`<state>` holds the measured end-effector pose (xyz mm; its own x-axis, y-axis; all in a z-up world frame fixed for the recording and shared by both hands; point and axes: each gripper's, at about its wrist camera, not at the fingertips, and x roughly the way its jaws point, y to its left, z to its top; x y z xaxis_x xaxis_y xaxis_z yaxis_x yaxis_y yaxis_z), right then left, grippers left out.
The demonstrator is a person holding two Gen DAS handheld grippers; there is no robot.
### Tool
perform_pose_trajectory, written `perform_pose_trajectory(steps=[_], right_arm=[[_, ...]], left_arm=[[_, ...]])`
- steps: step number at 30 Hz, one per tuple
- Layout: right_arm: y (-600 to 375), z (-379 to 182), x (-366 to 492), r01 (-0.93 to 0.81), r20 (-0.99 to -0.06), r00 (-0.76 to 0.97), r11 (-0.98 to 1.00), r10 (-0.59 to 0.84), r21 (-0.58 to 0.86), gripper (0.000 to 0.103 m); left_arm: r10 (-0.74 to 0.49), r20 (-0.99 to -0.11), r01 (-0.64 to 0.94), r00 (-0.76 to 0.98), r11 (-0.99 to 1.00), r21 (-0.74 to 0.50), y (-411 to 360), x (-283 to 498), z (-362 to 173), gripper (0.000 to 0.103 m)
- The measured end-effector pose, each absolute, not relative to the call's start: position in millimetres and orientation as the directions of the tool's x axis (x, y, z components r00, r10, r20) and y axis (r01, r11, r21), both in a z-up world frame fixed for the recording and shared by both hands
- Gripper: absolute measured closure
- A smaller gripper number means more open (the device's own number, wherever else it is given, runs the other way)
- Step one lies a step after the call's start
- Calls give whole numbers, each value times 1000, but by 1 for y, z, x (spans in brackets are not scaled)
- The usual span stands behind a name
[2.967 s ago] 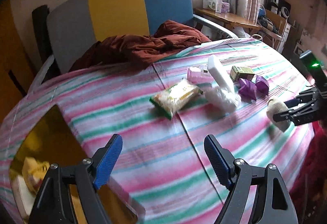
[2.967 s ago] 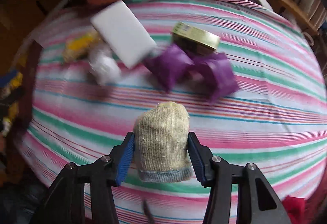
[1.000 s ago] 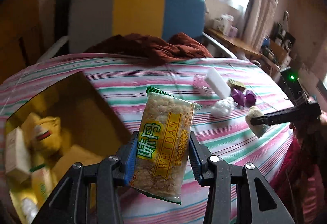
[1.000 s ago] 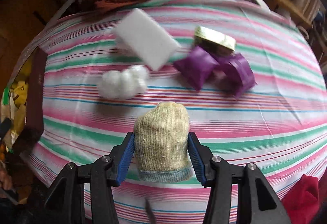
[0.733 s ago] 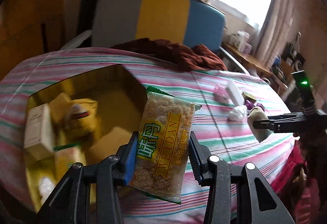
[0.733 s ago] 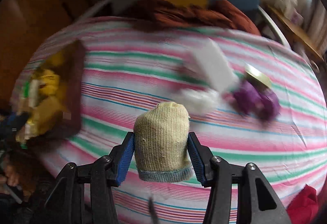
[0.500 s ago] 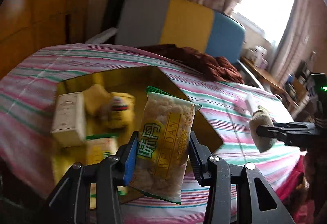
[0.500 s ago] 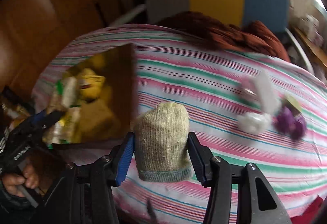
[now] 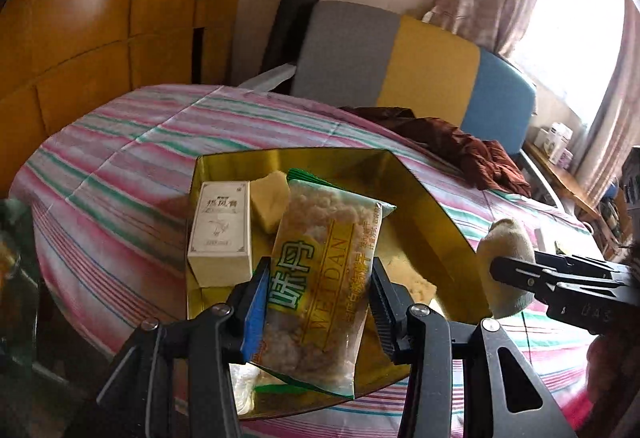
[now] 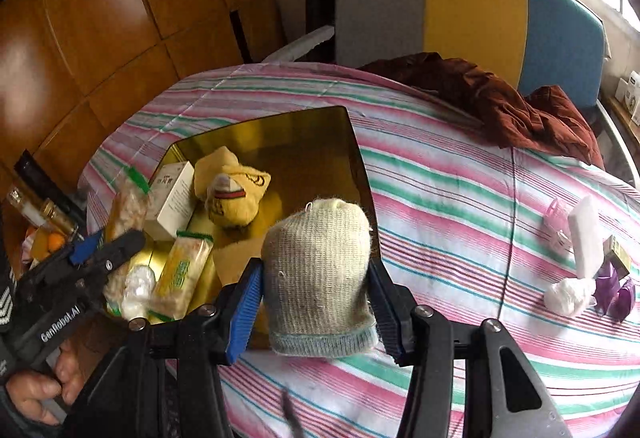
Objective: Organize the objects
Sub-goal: 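Carry the cracker pack to the tray with the left tool while the right tool carries the glove there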
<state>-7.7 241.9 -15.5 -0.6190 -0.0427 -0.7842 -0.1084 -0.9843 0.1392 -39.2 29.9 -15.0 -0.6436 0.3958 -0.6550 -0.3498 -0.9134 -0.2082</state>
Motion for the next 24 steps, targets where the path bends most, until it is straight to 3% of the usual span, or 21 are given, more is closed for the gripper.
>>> perform_pose_trajectory(steps=[24], right_arm=[[232, -10, -89, -70, -779, -625, -992, -40, 107, 49]], left_arm=[[406, -693, -308, -596, -912, -270, 41, -78, -30, 53]])
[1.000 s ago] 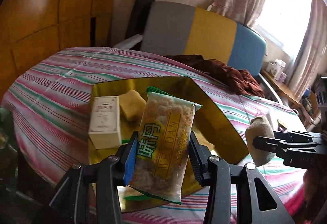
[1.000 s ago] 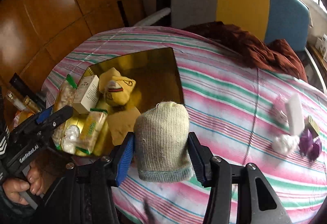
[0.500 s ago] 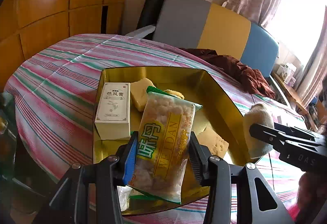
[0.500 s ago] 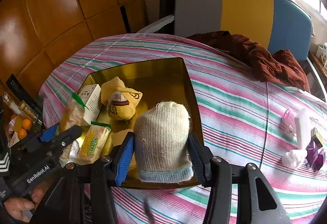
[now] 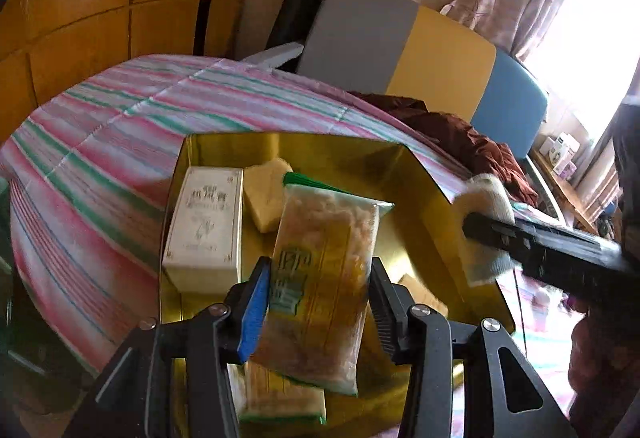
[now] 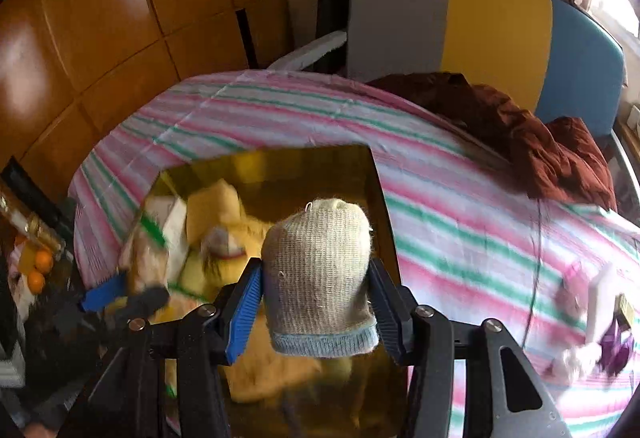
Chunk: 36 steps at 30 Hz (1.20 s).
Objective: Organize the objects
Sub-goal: 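Carry the cracker pack to the tray with the left tool while the right tool carries the glove there, then release the cracker pack and glove into the tray with both tools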
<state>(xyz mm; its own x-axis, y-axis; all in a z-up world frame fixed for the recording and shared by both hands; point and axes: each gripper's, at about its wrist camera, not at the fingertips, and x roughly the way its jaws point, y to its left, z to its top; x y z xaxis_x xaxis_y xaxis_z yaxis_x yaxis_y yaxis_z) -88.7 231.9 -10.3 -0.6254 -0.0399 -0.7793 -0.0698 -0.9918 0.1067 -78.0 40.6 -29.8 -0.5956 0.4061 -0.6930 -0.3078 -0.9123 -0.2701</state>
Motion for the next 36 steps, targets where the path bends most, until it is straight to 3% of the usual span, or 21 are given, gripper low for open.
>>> perform_pose_trajectory(steps=[4, 18, 28, 36], right_arm=[[236, 2, -107, -116, -741, -671, -986, -9, 117, 28], [223, -25, -61, -135, -747, -664, -982, -10, 134, 23], [224, -21, -31, -222, -709, -696, -973, 111, 66, 19], [229, -25, -15, -252, -706, -694, -966, 139, 57, 18]], left_arm=[[404, -665, -303, -628, -914, -269, 43, -86, -25, 34], [357, -673, -271, -648, -934, -235, 33, -65, -36, 28], [320, -656, -265, -683, -946, -186, 35, -45, -35, 17], [307, -644, -282, -701, -948, -145, 41, -31, -32, 17]])
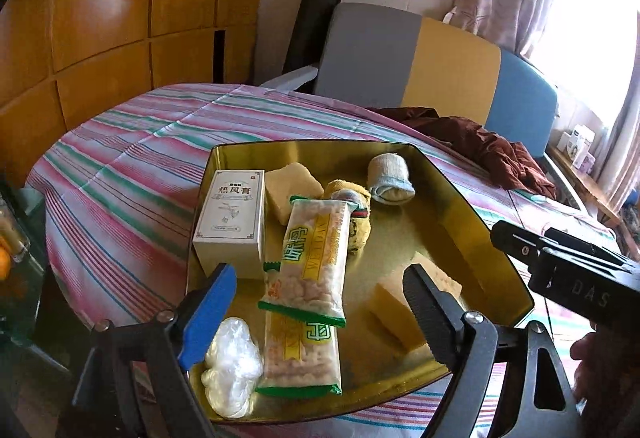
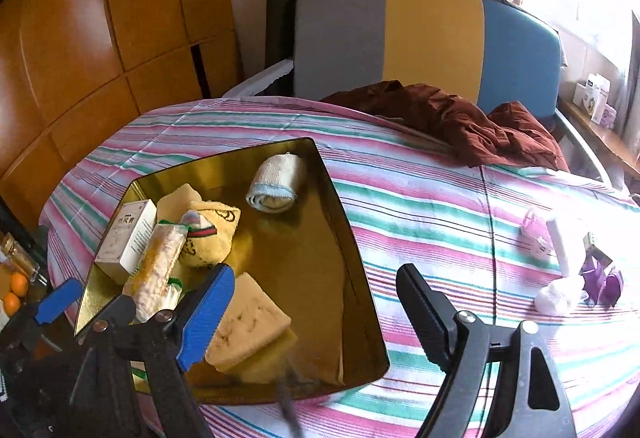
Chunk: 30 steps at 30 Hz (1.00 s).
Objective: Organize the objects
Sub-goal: 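Release the cracker pack and glove into the tray with both tools, then move both open tools to the white sponge block and grasp it with the right tool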
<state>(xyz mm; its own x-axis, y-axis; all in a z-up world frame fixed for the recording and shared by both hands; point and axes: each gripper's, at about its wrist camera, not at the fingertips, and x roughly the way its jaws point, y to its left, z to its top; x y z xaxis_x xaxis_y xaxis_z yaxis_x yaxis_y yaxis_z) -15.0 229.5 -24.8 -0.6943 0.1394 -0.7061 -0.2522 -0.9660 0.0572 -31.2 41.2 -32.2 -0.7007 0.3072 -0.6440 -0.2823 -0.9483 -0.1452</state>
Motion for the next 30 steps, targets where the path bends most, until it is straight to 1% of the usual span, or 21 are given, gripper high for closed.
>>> perform_pose_trajectory(steps=[7, 16, 22, 30], right_arm=[[227, -25, -10, -248, -703, -696, -968, 146, 44, 18], [242, -29, 1, -284, -710, -686, -957, 157, 62, 18], [257, -30, 7, -314, -712, -683, -946, 165, 82, 18], [287, -41, 15, -379, -738, -647, -921, 192, 92, 18]], left_arm=[[300, -642, -292, -705, -949, -122, 46, -27, -30, 16], [310, -627, -329, -715, -940, -89, 55, -16, -25, 12], [316, -624, -359, -715, -931, -60, 67, -8, -24, 12], [357, -617, -435, -701, -900, -28, 83, 1, -25, 9]])
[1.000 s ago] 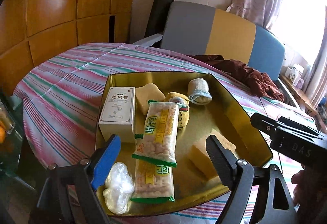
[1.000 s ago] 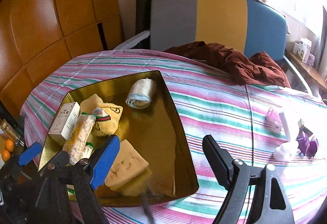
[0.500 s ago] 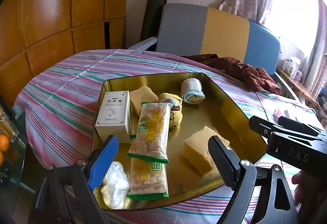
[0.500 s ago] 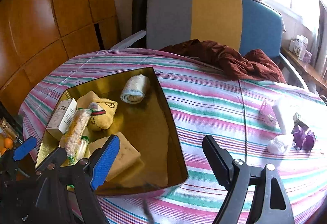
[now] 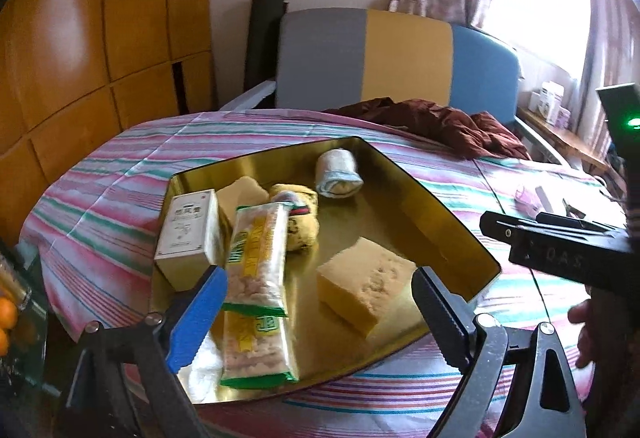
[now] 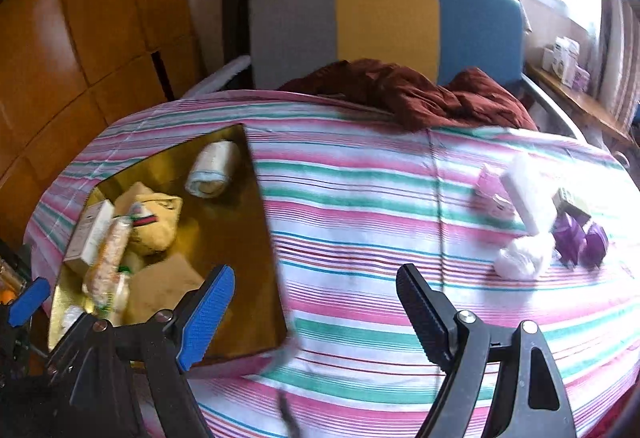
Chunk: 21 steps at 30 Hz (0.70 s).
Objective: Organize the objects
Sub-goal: 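Move both open tools to the white sponge block and grasp it with the right tool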
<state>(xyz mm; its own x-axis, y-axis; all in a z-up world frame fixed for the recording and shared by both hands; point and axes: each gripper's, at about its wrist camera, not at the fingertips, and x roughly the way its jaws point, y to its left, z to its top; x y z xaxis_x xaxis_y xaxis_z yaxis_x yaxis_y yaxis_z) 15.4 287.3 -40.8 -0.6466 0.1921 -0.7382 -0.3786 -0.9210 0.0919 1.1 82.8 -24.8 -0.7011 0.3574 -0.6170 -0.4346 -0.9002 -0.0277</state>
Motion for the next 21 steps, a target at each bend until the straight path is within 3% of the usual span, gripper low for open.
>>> perform_pose_trajectory(steps=[12, 21], right_arm=[[391, -30, 46, -530, -775, -561, -845, 291, 67, 17], [464, -38, 35, -547, -801, -476, -835, 364, -55, 17]], left_arm=[[411, -623, -499, -666, -866, -38, 99, 5, -27, 9], [441, -627, -546, -642, -837, -31, 112, 11, -25, 9]])
